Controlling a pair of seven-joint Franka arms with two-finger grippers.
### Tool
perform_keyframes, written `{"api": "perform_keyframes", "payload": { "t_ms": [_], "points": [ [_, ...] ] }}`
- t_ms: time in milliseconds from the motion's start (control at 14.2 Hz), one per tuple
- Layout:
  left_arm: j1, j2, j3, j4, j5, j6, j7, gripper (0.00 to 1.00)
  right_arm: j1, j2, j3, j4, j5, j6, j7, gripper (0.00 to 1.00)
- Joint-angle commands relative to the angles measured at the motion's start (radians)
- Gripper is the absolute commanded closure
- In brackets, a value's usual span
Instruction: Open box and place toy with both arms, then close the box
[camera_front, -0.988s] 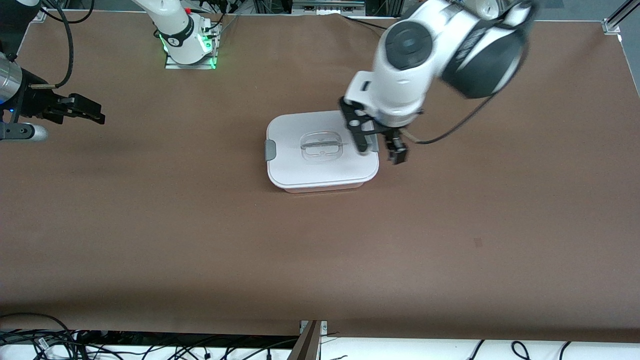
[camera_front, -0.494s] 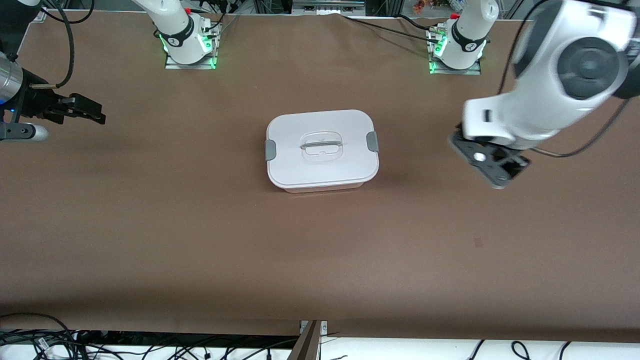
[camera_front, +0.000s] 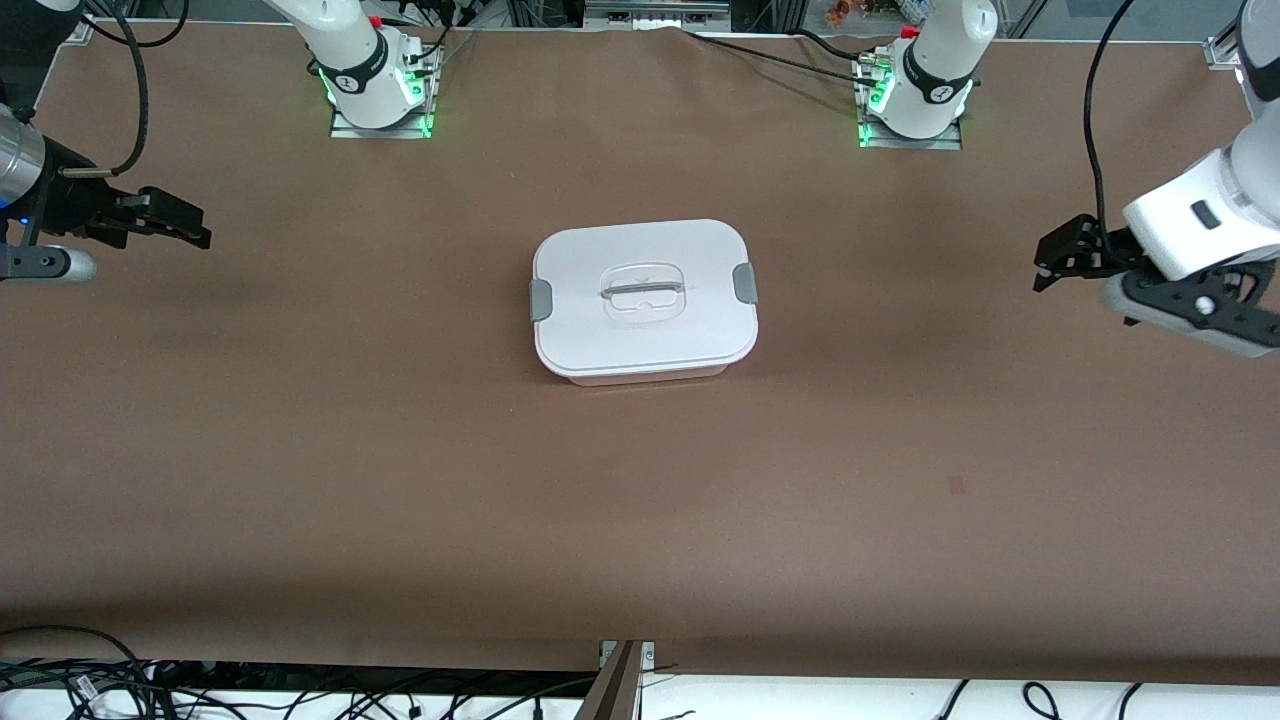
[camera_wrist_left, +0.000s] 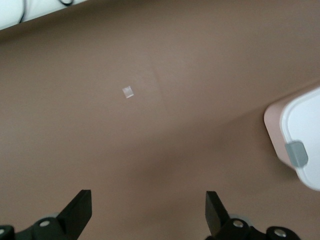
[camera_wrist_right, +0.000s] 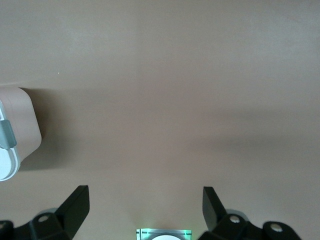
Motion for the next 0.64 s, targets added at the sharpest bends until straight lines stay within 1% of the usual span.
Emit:
{"api": "perform_keyframes", "payload": {
  "t_ms": [0,141,212,353,565],
  "points": [
    [-0.023,-0.186,0.061,-0.284,-0.024,0.16,-0.111,0.0,-0.001,0.004,0.005,0.015,-0.011,-0.001,-0.01,0.0],
    [-0.023,-0.209,0.061,-0.305,-0.016,0.151,-0.183,0.0,-0.001,0.003,0.005,0.015,-0.011,-0.001,-0.01,0.0],
    [-0.023,-0.208,0.051,-0.302,-0.004,0.136,-0.176,0.0,-0.001,0.003,0.005,0.015,-0.011,-0.001,-0.01,0.0],
    [-0.016,-0.179,0.044,-0.269,0.002,0.1,-0.168,0.0,-0.001,0.003,0.005,0.015,-0.011,-0.001,-0.01,0.0],
    [-0.016,-0.169,0.043,-0.257,0.001,0.1,-0.182,0.0,-0.001,0.003,0.005,0.015,-0.011,-0.001,-0.01,0.0]
  ]
}}
